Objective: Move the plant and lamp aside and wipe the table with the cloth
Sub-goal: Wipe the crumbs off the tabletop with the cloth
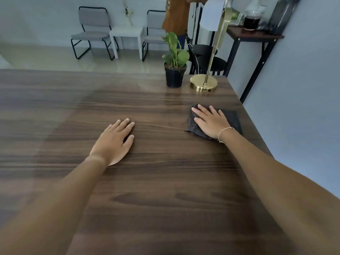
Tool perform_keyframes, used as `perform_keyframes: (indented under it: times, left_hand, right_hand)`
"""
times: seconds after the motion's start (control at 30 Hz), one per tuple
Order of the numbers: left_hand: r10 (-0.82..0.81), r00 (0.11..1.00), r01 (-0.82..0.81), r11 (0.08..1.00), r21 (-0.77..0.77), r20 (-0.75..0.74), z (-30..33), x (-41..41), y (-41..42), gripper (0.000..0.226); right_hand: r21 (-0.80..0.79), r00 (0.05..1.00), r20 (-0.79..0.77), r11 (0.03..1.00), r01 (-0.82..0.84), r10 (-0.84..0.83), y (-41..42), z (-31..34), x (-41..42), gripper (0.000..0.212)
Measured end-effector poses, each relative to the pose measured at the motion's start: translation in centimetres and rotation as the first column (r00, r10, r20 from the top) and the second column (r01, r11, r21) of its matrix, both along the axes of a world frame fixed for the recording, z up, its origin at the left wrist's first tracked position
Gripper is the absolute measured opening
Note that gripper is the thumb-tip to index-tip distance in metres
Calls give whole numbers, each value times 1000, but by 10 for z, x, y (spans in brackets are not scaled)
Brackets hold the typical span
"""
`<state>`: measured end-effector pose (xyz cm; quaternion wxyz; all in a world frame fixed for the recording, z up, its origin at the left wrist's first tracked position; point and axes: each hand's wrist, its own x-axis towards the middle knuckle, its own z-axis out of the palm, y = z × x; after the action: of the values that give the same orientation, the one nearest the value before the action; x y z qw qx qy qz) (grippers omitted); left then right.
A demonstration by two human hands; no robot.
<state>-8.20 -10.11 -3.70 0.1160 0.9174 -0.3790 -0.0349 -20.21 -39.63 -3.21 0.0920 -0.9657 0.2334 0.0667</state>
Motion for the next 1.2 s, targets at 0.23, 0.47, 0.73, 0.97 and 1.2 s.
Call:
perform_keyframes:
  times: [0.23, 0.47, 0.73, 0.97, 1.2]
  left_hand:
    - [10, 1000, -10, 1000, 3, -23, 1, 0, 0, 51]
    - [5, 1000, -5, 1000, 13, -25, 0, 1, 1, 50]
    - [-9, 1000, 9, 1000, 22, -21, -2, 2, 2, 51]
    - [-61, 997, 61, 998, -10, -41, 4, -12, 9, 51]
    - [-111, 992, 110, 994, -15, -66, 11, -30, 24, 53]
  right_hand:
    - [27, 936, 50, 936, -350, 348, 77, 3, 15, 49]
    - [68, 922, 104, 922, -382, 374, 43, 6, -88, 47]
    - [-16, 999, 4, 999, 36, -35, -2, 2, -86, 48]
    - [-49, 998, 33, 997, -59, 61, 68, 2, -154, 48]
    - [27, 998, 58, 999, -21, 19, 100, 12, -178, 47]
